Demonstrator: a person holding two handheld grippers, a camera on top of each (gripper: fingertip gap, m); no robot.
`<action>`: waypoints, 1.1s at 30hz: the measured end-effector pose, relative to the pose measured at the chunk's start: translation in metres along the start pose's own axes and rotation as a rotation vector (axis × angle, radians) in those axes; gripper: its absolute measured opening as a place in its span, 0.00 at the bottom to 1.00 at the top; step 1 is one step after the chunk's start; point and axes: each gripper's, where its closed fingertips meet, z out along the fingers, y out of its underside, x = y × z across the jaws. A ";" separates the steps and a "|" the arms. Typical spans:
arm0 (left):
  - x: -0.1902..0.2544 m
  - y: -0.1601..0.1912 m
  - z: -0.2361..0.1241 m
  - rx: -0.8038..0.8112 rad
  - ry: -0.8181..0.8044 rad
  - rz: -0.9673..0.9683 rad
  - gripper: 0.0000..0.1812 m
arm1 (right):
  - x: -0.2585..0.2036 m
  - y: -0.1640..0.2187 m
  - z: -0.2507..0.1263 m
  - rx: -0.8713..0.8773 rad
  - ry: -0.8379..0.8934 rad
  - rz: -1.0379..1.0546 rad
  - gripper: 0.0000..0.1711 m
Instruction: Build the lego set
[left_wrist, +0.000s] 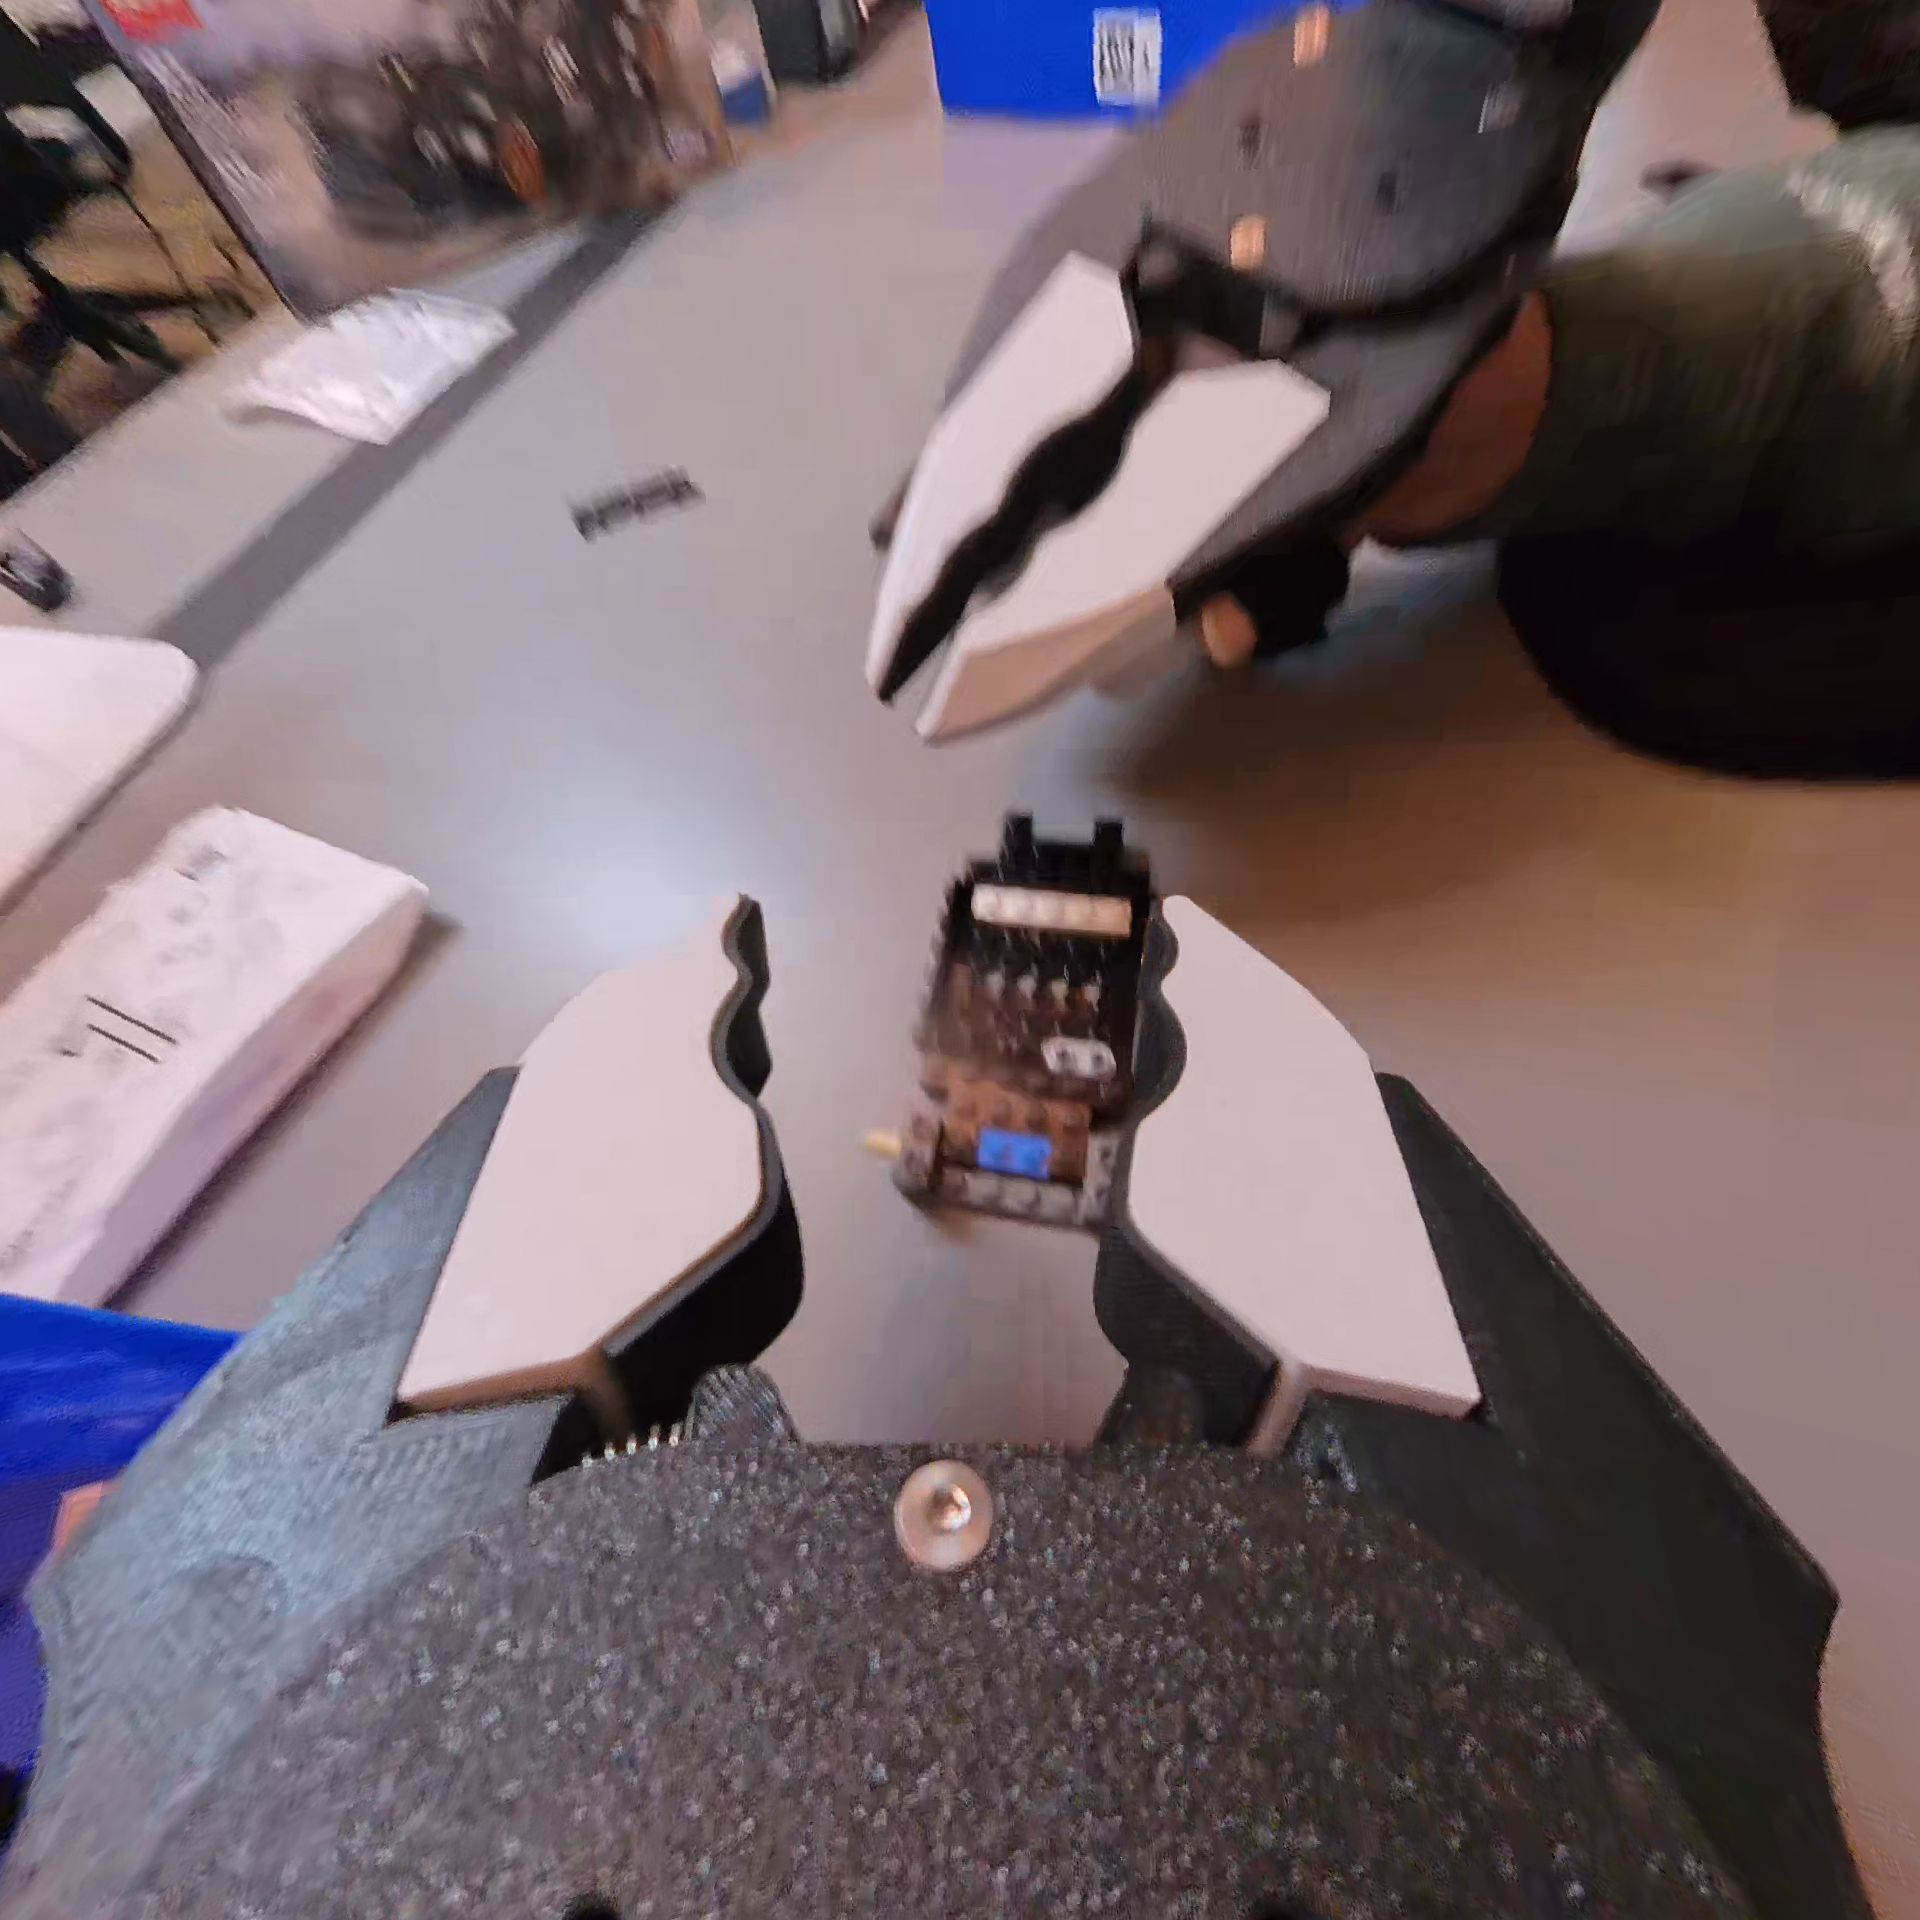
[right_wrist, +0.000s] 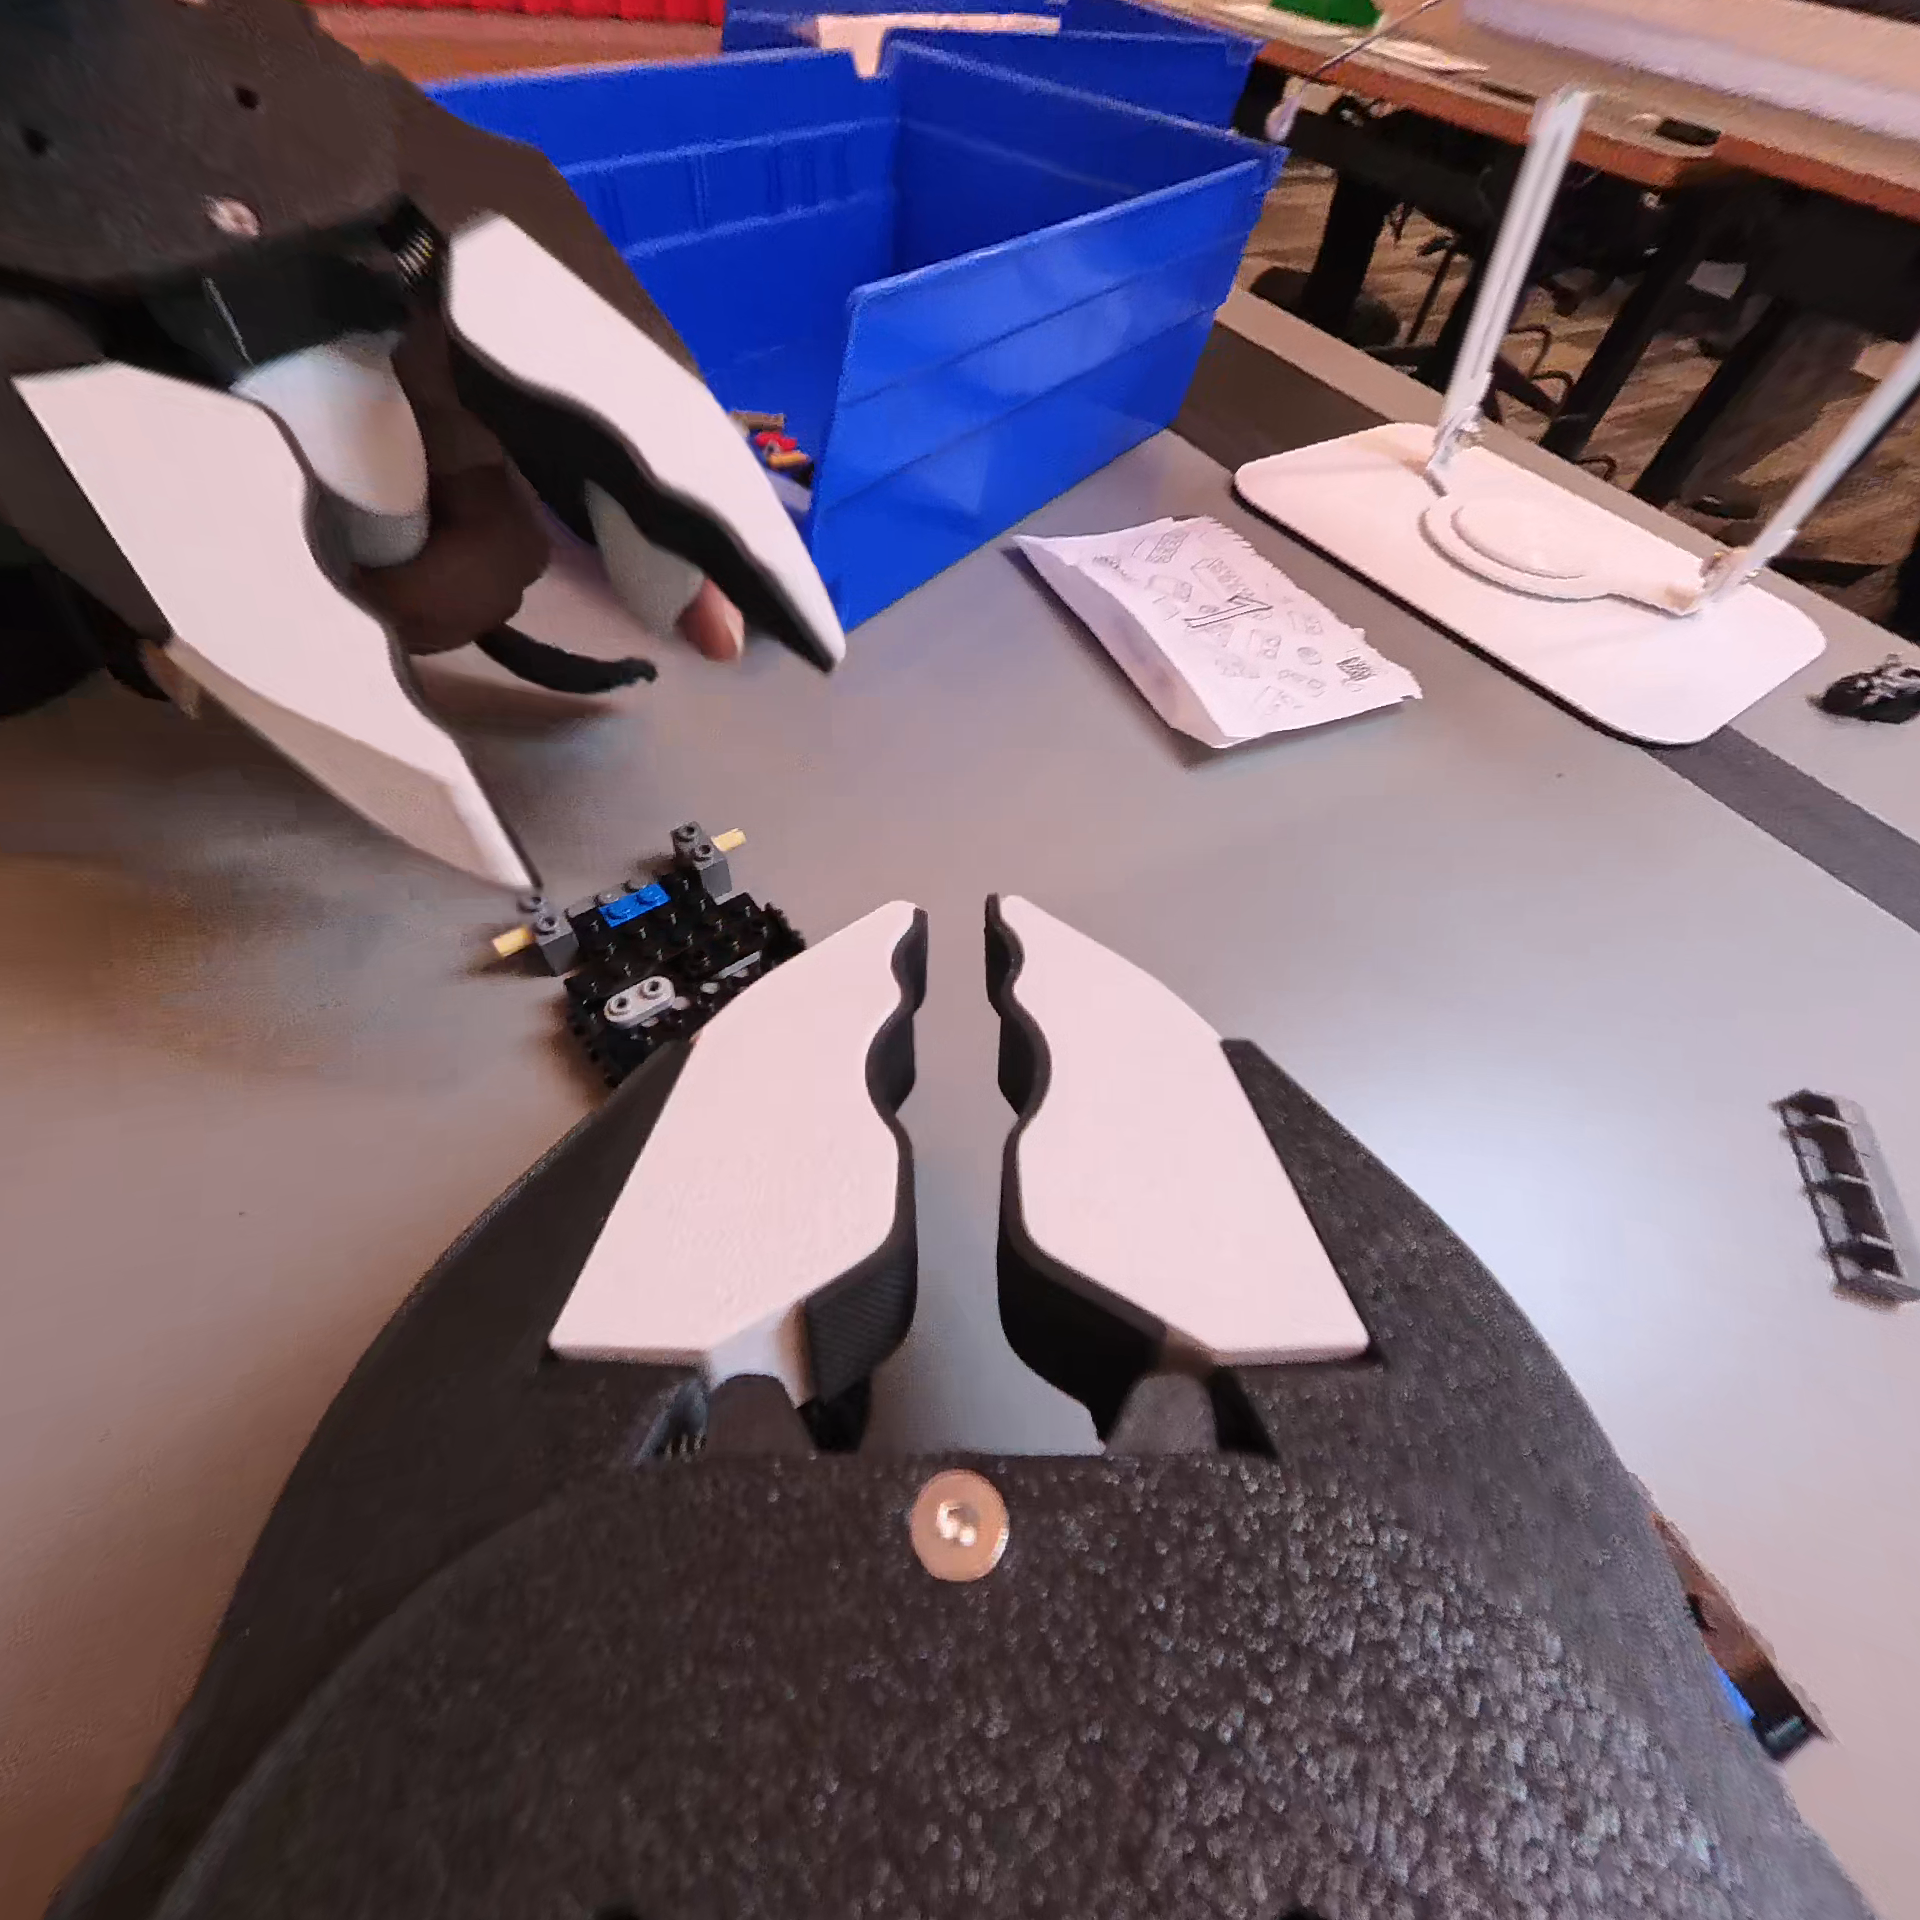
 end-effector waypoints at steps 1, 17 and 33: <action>-0.005 -0.011 -0.001 0.037 -0.034 0.011 0.37 | 0.004 -0.001 -0.001 0.012 0.010 0.013 0.06; -0.038 -0.021 -0.004 0.149 -0.300 0.100 0.31 | 0.035 -0.007 -0.014 0.127 0.113 0.085 0.05; -0.035 0.011 -0.009 0.055 -0.144 -0.023 0.33 | 0.003 0.007 -0.001 -0.023 0.001 -0.066 0.08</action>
